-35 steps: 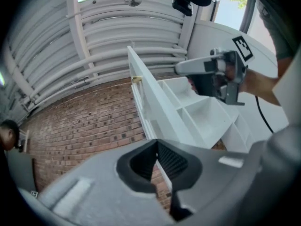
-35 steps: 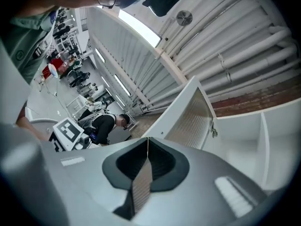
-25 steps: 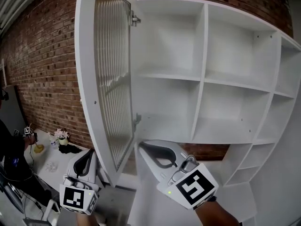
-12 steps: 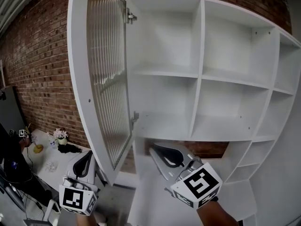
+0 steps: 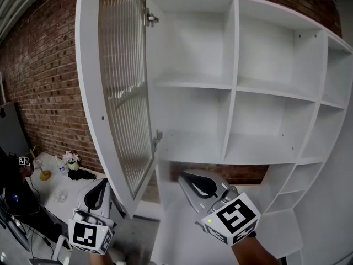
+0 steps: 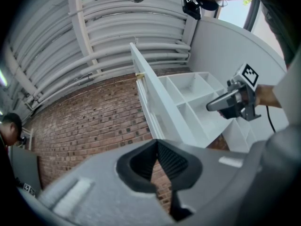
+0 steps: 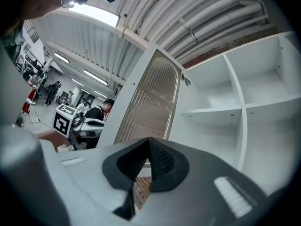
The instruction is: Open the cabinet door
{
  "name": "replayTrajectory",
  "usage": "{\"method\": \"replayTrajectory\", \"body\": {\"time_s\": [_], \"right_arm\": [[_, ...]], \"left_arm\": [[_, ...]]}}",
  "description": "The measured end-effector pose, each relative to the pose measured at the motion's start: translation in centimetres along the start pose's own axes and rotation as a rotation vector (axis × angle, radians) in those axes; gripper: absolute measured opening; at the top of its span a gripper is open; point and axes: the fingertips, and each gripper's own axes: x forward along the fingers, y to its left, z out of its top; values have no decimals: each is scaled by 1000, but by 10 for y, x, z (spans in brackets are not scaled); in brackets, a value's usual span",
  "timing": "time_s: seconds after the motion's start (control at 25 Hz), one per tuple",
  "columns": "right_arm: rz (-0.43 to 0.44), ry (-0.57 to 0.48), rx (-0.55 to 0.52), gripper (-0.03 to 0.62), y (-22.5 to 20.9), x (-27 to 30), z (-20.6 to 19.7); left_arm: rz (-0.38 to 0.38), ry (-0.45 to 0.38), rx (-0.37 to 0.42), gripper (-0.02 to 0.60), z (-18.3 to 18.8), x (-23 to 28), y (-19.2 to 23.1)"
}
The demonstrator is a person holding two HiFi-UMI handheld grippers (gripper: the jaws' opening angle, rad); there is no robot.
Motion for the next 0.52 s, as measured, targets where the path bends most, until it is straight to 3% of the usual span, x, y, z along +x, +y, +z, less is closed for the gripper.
{"method": "replayTrajectory", "body": {"time_s": [0.52], "right_arm": [[-9,11,-3,6,2,3,-4]], "left_arm": [[-9,-3,-2,3,-4,-3,3]]}}
